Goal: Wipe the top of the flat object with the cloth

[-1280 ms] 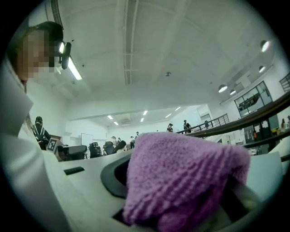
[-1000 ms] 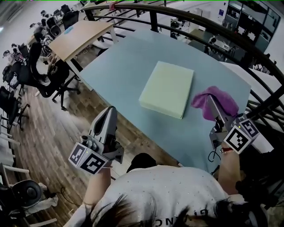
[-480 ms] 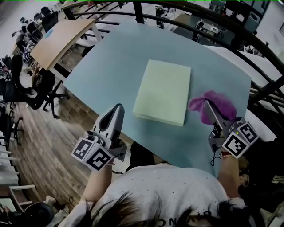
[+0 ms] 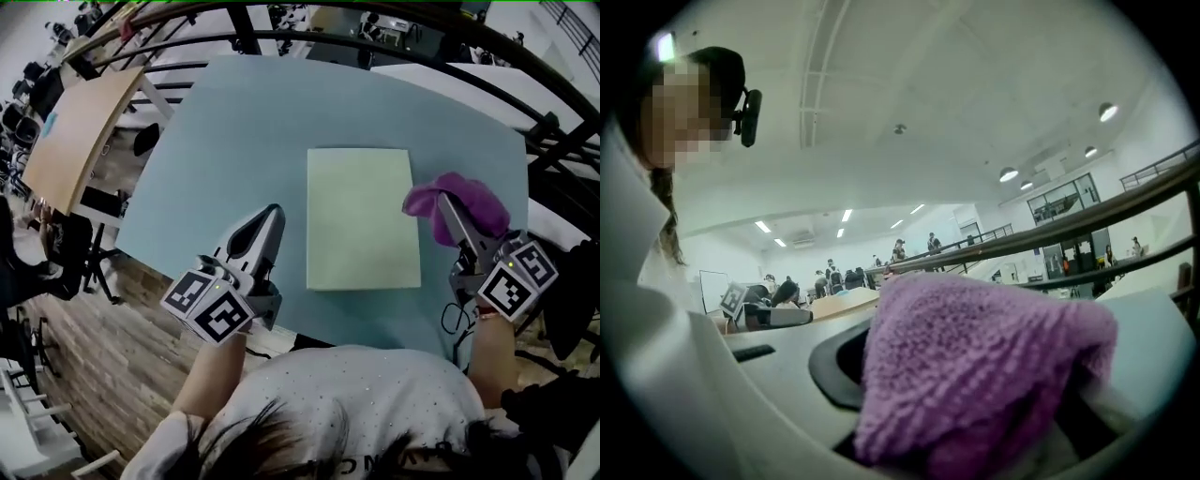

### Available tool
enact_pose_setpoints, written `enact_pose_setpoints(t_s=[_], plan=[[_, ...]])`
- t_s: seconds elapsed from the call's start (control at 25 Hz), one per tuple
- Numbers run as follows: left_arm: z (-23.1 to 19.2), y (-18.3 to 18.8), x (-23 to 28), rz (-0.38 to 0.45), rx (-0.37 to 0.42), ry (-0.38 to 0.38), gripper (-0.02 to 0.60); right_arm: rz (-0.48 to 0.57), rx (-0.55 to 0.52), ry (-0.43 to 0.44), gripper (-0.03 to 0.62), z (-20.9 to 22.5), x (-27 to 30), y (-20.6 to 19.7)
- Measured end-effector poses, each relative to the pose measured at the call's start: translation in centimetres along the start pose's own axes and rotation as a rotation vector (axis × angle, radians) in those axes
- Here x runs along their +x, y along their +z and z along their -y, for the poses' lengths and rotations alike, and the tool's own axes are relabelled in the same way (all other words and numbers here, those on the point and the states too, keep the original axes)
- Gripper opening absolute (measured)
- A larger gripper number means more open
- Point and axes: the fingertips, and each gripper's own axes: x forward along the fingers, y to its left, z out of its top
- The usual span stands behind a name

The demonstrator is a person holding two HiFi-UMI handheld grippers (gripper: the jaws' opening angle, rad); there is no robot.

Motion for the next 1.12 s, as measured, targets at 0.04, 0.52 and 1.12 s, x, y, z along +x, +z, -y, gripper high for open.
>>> enact_pose_setpoints(t_s=[0.04,0.52,1.12], plan=[[-1.0,0.1,0.6,-0.023,0.000,-0.016,0.002,0.001,-0.017,-0.008,0.031,-0.4,1.2,0.4],[-10.2,-8.3,10.1,-0.312,-0.163,-0.060,0.210,0.010,-0.136,0.046,0.031,-4.9,14.2,3.4],[-12.5,-16.1,12.6,-0.496,-0.378,-0.086,0.155,-0.546,-0.332,-0.027,0.031,-2.6,26.1,-14.7]])
